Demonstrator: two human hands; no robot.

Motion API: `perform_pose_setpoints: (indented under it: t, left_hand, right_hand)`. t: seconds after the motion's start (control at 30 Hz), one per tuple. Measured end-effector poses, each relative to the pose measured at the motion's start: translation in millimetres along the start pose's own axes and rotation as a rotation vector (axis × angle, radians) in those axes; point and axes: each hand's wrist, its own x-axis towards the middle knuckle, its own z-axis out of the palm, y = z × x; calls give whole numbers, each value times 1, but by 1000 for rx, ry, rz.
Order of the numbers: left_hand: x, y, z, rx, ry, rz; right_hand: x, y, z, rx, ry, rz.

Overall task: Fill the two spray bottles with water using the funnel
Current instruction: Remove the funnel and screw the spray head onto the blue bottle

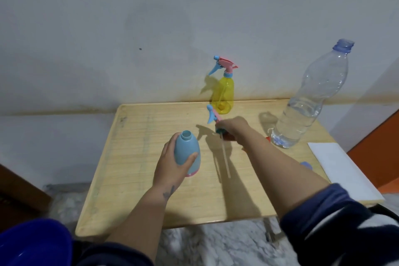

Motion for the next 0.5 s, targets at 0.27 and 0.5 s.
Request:
perform_pose_setpoints:
  t: [0.27,0.5]
  left_hand:
    - [-2,6,-3,9,-44,-15]
    - [1,8,-5,38,-84,-45]
  right_hand:
    - [-74,-92,-29,460,-154,-330]
    - [-107,-100,-6,411,-120,-531]
